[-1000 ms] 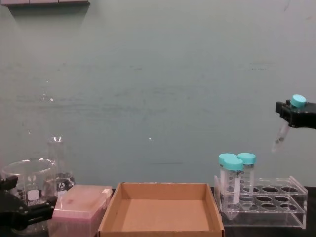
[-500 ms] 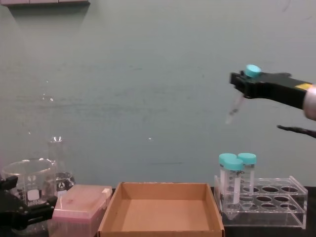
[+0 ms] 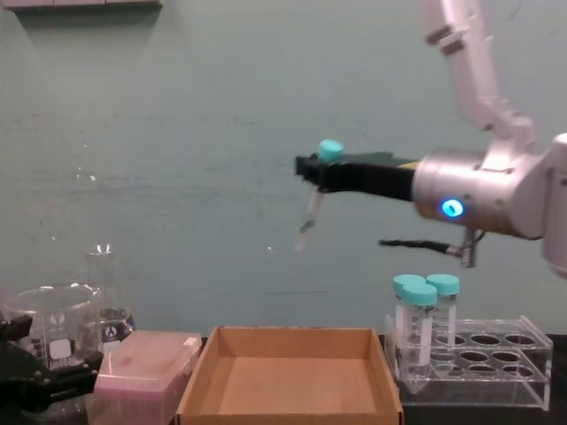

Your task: Use the right hand to move the test tube from the test tube rack into the box.

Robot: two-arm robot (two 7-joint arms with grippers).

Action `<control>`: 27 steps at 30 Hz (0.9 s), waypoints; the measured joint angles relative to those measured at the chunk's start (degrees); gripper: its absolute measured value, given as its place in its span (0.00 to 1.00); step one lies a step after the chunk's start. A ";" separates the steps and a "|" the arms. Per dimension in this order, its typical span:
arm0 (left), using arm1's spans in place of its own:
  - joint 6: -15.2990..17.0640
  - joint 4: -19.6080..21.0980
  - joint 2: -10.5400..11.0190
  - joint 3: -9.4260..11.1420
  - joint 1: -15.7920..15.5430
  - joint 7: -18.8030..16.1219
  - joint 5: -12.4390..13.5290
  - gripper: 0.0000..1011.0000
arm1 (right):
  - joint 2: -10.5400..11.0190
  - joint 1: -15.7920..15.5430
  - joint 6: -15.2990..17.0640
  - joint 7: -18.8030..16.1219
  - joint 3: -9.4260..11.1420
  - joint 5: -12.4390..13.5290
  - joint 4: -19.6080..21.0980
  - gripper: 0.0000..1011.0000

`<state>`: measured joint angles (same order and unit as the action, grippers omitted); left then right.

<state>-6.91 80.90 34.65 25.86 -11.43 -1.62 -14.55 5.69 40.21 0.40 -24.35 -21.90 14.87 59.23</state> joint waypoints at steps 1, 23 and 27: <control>0.00 0.00 0.00 0.00 0.00 0.00 0.01 0.99 | -0.38 0.50 0.15 -0.08 -0.36 -0.05 -0.92 0.19; 0.00 0.00 0.00 0.00 0.00 0.00 0.00 0.99 | -1.90 2.60 -0.11 -0.32 -1.55 -0.56 -5.06 0.24; 0.00 0.00 0.00 0.00 0.00 0.00 0.00 0.99 | -1.79 2.49 -0.13 -0.26 -1.46 -0.54 -4.87 0.35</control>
<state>-6.90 80.90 34.64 25.86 -11.43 -1.62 -14.55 3.90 42.69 0.27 -24.61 -23.36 14.33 54.36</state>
